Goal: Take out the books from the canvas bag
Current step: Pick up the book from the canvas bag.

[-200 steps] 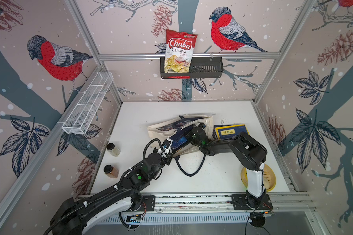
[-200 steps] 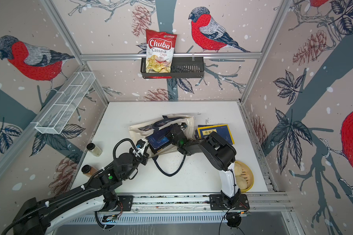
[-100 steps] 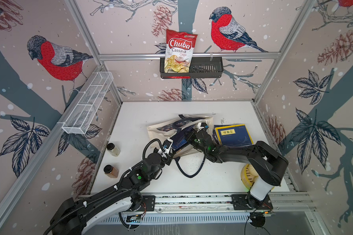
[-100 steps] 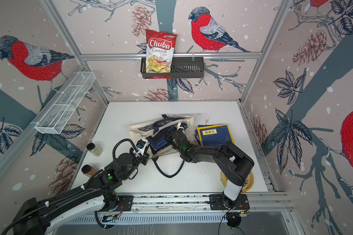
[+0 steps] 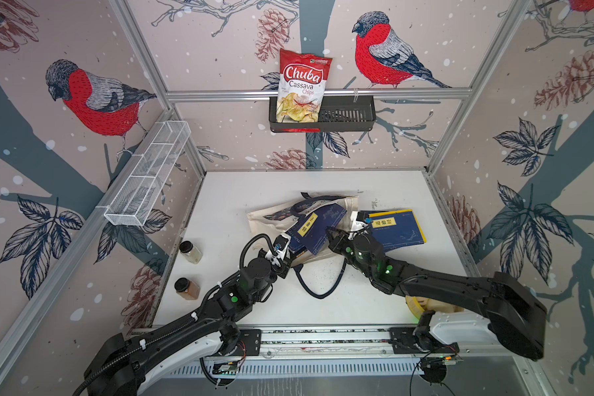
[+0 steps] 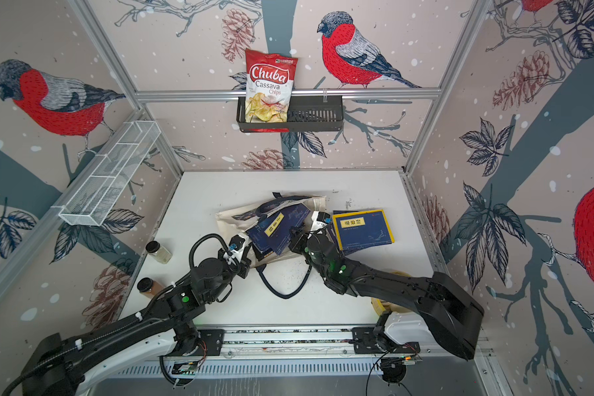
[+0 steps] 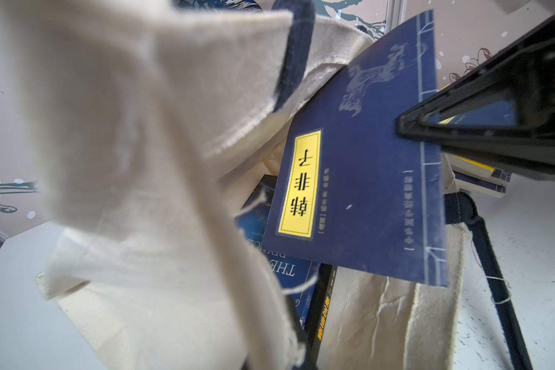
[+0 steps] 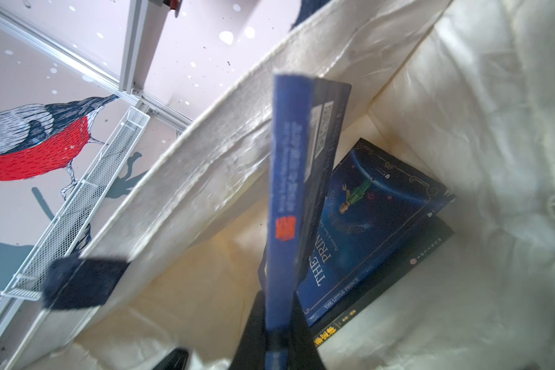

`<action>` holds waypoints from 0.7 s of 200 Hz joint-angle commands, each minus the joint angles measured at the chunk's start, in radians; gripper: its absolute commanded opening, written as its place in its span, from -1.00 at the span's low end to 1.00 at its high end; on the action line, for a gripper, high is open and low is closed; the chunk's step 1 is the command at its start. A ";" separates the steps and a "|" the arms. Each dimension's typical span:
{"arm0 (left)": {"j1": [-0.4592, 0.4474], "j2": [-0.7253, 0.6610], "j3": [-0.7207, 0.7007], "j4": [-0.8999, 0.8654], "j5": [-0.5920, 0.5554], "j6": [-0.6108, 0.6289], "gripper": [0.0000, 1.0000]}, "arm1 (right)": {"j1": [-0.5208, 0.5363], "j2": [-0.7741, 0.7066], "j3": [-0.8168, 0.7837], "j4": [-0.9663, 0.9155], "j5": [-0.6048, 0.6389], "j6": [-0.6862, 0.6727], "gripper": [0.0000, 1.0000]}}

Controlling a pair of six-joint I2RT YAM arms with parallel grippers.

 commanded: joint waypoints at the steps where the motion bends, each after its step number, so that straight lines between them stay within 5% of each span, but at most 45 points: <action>1: -0.002 -0.001 0.005 0.075 -0.006 0.007 -1.00 | 0.024 -0.113 -0.026 -0.023 0.073 -0.095 -1.00; 87: -0.005 0.005 0.006 0.067 0.005 0.006 -1.00 | 0.073 -0.510 0.019 -0.278 0.284 -0.189 -1.00; 107: -0.008 0.005 0.008 0.067 0.008 0.009 -1.00 | -0.020 -0.560 0.026 -0.334 0.314 -0.149 -1.00; 140: -0.012 0.002 0.007 0.064 0.010 0.012 -1.00 | -0.333 -0.634 0.007 -0.381 0.084 -0.068 -1.00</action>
